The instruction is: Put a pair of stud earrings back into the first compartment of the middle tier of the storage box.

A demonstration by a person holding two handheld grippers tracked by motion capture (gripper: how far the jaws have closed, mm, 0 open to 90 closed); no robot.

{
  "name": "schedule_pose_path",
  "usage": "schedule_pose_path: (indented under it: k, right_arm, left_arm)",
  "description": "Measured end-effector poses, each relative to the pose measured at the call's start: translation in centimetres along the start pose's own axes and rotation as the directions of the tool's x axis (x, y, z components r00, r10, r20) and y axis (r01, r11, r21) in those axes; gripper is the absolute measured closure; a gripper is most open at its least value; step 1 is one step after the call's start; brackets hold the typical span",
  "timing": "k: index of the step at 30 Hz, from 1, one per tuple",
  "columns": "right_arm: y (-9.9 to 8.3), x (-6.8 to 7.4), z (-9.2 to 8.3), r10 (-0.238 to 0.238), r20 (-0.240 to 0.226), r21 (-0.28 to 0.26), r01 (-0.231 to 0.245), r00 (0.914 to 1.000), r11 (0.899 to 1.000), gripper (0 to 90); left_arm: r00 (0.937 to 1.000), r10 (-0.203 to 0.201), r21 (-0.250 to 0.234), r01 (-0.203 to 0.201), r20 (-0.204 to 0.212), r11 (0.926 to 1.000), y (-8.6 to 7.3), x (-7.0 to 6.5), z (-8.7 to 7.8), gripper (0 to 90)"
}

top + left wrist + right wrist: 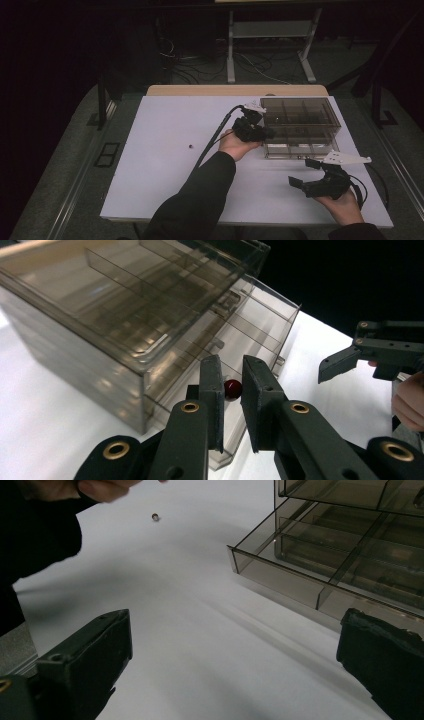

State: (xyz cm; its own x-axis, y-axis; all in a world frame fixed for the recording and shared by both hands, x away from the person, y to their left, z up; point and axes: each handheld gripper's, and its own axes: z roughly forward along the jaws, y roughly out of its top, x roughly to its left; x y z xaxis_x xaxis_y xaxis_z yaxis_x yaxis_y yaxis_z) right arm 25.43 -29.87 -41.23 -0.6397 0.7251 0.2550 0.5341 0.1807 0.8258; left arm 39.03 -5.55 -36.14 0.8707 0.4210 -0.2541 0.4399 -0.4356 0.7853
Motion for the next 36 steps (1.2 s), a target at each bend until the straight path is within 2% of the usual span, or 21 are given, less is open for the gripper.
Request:
schedule_pose_path:
  k: [3, 10, 14, 15, 16, 21, 24, 26, 28, 29, 31, 33, 36]
  right_arm:
    - [0.0, 0.0, 0.0, -0.002, 0.000, 0.001, 0.002, 1.0000, 1.000, 0.7]
    - [0.1, 0.0, 0.0, -0.003, -0.003, -0.002, 0.003, 1.0000, 1.000, 0.7]
    - [0.1, -0.1, 0.0, -0.003, -0.005, -0.003, 0.003, 1.0000, 1.000, 0.7]
    - [0.1, -0.1, -0.1, 0.003, -0.005, -0.004, -0.003, 1.0000, 1.000, 0.7]
    - [0.1, -0.1, -0.1, 0.003, -0.005, -0.004, -0.003, 1.0000, 1.000, 0.7]
    - [0.0, -0.2, -0.2, 0.000, -0.004, -0.006, 0.000, 1.0000, 1.000, 0.7]
    - [0.0, -0.1, -0.1, 0.001, -0.004, -0.003, -0.001, 1.0000, 1.000, 0.7]
    - [0.0, -0.1, -0.1, -0.003, -0.003, -0.003, 0.003, 1.0000, 1.000, 0.7]
    - [0.0, -0.1, -0.1, -0.004, -0.004, -0.003, 0.004, 1.0000, 1.000, 0.7]
    - [0.0, -0.1, -0.1, -0.005, -0.004, -0.002, 0.005, 1.0000, 1.000, 0.7]
    - [0.0, 0.0, -0.1, -0.006, -0.003, -0.001, 0.006, 1.0000, 1.000, 0.7]
    - [0.0, 0.0, -0.1, -0.007, -0.003, 0.000, 0.007, 1.0000, 1.000, 0.7]
    - [0.0, 0.0, -0.1, -0.004, -0.004, 0.001, 0.004, 1.0000, 1.000, 0.7]
  left_arm:
    - [0.9999, 0.012, 0.021, -0.012, 0.006, 0.9997, -0.2, -0.1, 1.0, 78.7]
    - [0.9999, -0.012, 0.039, 0.012, -0.006, 0.9992, -0.8, 0.5, 3.0, 78.6]
    - [0.9998, -0.020, 0.036, 0.021, -0.005, 0.9991, -0.9, 0.6, 3.3, 77.6]
    - [0.9998, -0.021, 0.030, 0.021, -0.004, 0.9993, -0.8, 0.7, 3.2, 71.9]
    - [0.9998, -0.021, 0.030, 0.021, -0.004, 0.9993, -0.8, 0.7, 3.2, 70.2]
    - [0.9999, -0.010, 0.030, 0.010, -0.008, 0.9995, -0.6, 0.7, 2.3, 62.2]
    - [1.0000, -0.003, 0.016, 0.003, -0.003, 0.9999, -0.5, 0.7, 1.3, 50.8]
    - [0.9999, 0.008, -0.007, -0.008, 0.010, 0.9999, -0.3, 0.6, 0.1, 47.6]
    - [0.9998, 0.013, -0.016, -0.012, 0.015, 0.9998, -0.3, 0.5, -0.3, 45.7]
    - [0.9996, 0.021, -0.028, -0.020, 0.021, 0.9994, -0.2, 0.5, -1.1, 42.5]
    - [0.9996, 0.018, -0.034, -0.018, 0.020, 0.9993, -0.2, 0.4, -1.5, 38.1]
    - [0.9992, 0.036, -0.032, -0.036, 0.016, 0.9988, -0.2, 0.5, -2.5, 34.5]
    - [0.9994, 0.033, -0.030, -0.033, 0.002, 0.9990, -0.3, 0.5, -3.1, 28.5]
